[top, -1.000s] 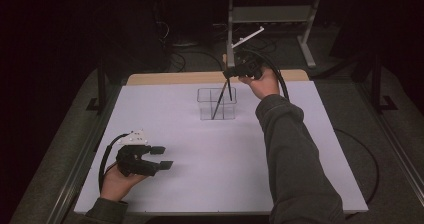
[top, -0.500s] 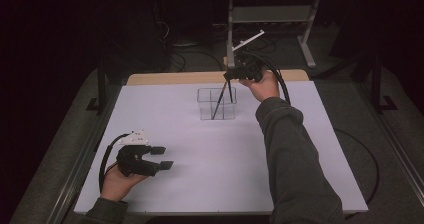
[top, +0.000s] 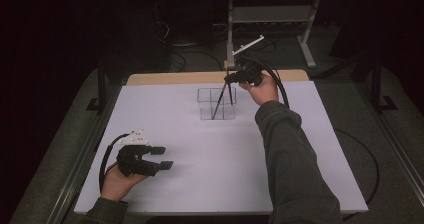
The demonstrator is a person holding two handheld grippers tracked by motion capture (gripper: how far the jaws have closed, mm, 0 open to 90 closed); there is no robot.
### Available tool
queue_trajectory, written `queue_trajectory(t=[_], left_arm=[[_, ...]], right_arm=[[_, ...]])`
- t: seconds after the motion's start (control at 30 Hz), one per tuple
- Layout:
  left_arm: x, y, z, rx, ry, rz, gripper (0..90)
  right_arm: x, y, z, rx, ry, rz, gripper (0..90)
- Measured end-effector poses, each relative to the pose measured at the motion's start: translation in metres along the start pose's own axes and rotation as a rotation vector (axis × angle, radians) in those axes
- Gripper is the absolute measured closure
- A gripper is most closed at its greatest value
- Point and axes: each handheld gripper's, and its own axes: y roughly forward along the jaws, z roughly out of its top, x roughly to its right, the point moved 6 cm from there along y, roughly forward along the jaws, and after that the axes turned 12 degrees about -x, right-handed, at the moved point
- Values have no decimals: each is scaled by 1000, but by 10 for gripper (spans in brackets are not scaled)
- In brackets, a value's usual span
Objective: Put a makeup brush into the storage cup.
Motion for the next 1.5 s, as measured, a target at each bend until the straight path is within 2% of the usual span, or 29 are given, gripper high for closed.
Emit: queue_trajectory(t=[0.1, 0.33, 0.53, 0.8, 0.9, 0.97, 1.0, 1.1, 1.2, 1.23, 1.3, 1.33, 1.47, 1.5], left_arm=[[0, 1, 0, 0, -2, -2, 349], [0, 1, 0, -2, -2, -2, 349], [-1, 1, 0, -15, 17, 3, 349], [0, 2, 0, -15, 10, -2, 349], [0, 3, 0, -15, 9, -2, 349], [1, 3, 0, -10, 4, -4, 349], [1, 3, 0, -9, 4, -5, 349], [1, 4, 0, -10, 4, -6, 349], [1, 4, 0, -10, 5, -7, 349], [1, 4, 0, -10, 4, -7, 349], [1, 4, 0, -11, 5, -8, 349], [1, 4, 0, -12, 4, -11, 349], [2, 5, 0, -15, 7, -11, 349], [2, 5, 0, -14, 6, -11, 349]], right_arm=[[-1, 1, 0, 6, 16, 1, 822], [0, 6, -4, 5, 17, -3, 822], [1, 11, -10, 3, 20, -3, 822], [0, 14, -17, -5, 34, 0, 821], [1, 16, -19, -4, 21, -4, 821], [0, 16, -20, -5, 36, 3, 820], [1, 17, -21, -8, 22, -7, 821], [-1, 18, -22, -8, 32, -6, 820], [-1, 20, -23, -2, 20, -7, 820], [-2, 20, -24, -9, 33, -5, 821], [0, 22, -26, -5, 25, -12, 821], [-2, 22, -26, -14, 40, -5, 820], [-2, 23, -28, -22, 38, -11, 820], [0, 23, -28, -18, 22, -15, 818]])
